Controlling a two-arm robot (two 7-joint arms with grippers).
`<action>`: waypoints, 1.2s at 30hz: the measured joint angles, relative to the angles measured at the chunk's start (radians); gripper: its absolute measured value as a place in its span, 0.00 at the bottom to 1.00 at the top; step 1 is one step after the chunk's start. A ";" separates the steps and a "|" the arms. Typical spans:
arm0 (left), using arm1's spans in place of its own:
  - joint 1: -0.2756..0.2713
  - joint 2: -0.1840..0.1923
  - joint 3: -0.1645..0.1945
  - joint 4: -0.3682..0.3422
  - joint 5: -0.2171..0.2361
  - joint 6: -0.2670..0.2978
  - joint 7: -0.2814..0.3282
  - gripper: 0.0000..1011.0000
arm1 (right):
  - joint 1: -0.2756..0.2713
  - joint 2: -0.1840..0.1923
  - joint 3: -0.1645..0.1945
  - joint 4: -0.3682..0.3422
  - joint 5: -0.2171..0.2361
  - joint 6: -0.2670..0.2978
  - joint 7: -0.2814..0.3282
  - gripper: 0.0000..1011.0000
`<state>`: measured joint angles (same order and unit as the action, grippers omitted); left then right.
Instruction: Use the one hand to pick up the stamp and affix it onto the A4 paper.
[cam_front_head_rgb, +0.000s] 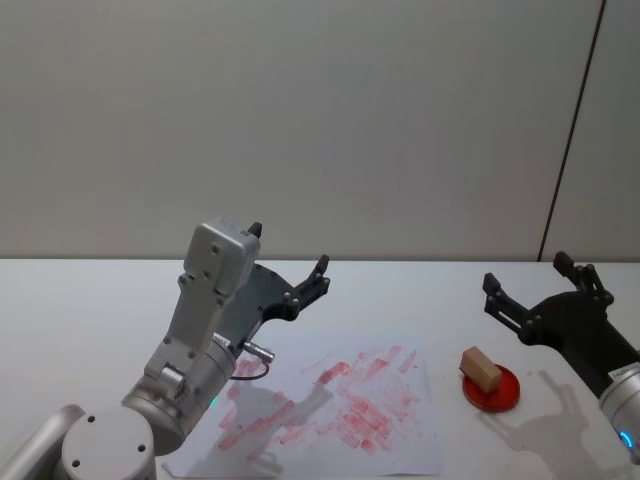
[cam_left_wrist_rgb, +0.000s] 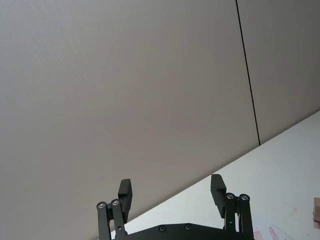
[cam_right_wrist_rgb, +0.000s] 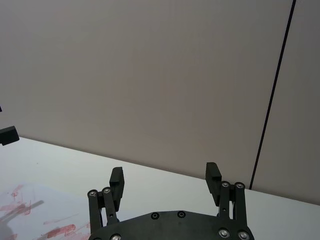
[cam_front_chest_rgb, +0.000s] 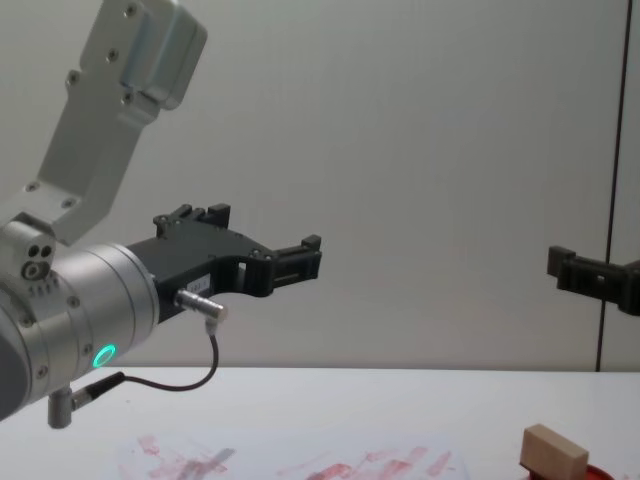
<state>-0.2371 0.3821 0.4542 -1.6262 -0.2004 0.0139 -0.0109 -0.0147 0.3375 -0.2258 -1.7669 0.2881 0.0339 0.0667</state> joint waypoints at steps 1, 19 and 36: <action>0.000 0.000 0.000 0.000 0.000 0.000 0.000 0.99 | 0.000 0.000 0.000 0.000 0.000 0.000 0.000 0.99; 0.000 0.000 0.000 0.000 0.000 0.000 0.000 0.99 | 0.000 0.000 0.000 0.000 -0.001 0.000 0.000 0.99; 0.000 0.000 0.000 0.000 0.000 0.000 0.000 0.99 | -0.005 0.021 0.007 0.039 0.002 0.043 0.068 0.99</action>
<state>-0.2372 0.3821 0.4542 -1.6262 -0.2004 0.0139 -0.0109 -0.0194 0.3583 -0.2189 -1.7277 0.2901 0.0771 0.1348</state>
